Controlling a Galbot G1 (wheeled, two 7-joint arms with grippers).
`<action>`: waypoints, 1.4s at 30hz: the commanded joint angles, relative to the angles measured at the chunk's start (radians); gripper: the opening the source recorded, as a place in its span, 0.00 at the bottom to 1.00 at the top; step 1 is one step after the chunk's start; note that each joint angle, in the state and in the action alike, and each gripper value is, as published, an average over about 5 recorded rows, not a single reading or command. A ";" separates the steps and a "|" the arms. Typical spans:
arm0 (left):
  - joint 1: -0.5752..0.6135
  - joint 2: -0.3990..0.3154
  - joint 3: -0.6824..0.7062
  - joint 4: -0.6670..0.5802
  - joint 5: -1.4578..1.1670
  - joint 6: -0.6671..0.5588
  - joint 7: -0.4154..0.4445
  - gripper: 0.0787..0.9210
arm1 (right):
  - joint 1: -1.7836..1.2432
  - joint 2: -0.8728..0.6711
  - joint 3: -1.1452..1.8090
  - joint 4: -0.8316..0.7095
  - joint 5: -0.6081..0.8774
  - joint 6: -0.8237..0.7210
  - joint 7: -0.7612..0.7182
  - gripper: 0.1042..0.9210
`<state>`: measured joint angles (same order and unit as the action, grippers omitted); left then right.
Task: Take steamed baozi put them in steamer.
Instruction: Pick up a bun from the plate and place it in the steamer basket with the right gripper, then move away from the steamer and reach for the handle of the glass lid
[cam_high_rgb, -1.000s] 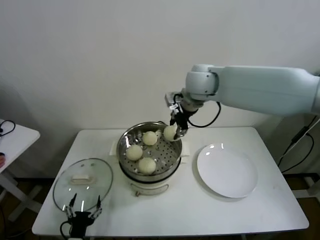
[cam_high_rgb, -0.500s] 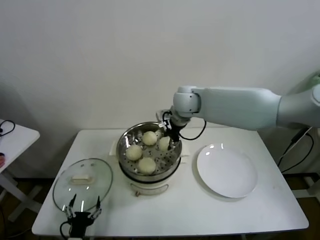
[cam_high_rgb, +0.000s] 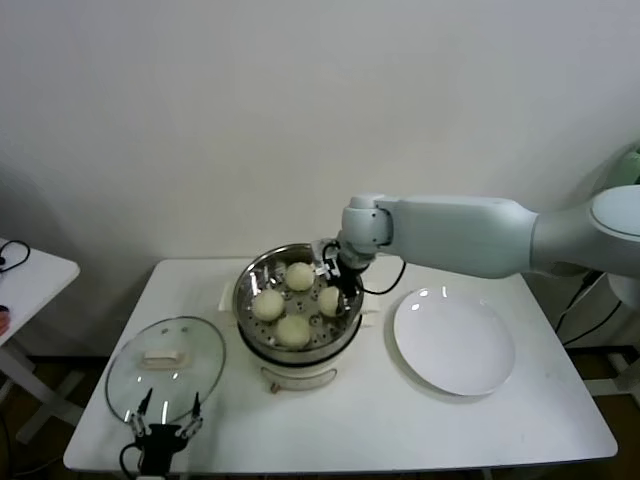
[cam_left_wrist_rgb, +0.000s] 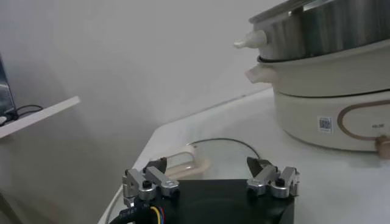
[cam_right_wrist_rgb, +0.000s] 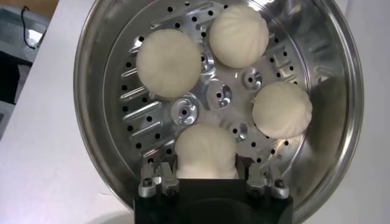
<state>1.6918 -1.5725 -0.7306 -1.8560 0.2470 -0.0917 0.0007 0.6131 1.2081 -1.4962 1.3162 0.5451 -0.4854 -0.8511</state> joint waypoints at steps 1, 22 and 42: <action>0.000 -0.001 0.000 0.000 0.000 -0.001 -0.001 0.88 | -0.025 0.008 0.004 -0.011 -0.028 0.003 0.002 0.69; 0.002 -0.002 0.008 -0.026 -0.022 0.005 0.001 0.88 | 0.194 -0.282 0.071 0.199 0.093 -0.010 0.057 0.88; -0.011 0.010 0.022 -0.032 -0.041 0.001 0.003 0.88 | -1.084 -0.667 1.307 0.572 -0.048 0.145 0.726 0.88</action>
<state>1.6822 -1.5633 -0.7106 -1.8902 0.2093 -0.0896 0.0030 0.1402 0.6739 -0.7488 1.7241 0.5383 -0.4591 -0.4034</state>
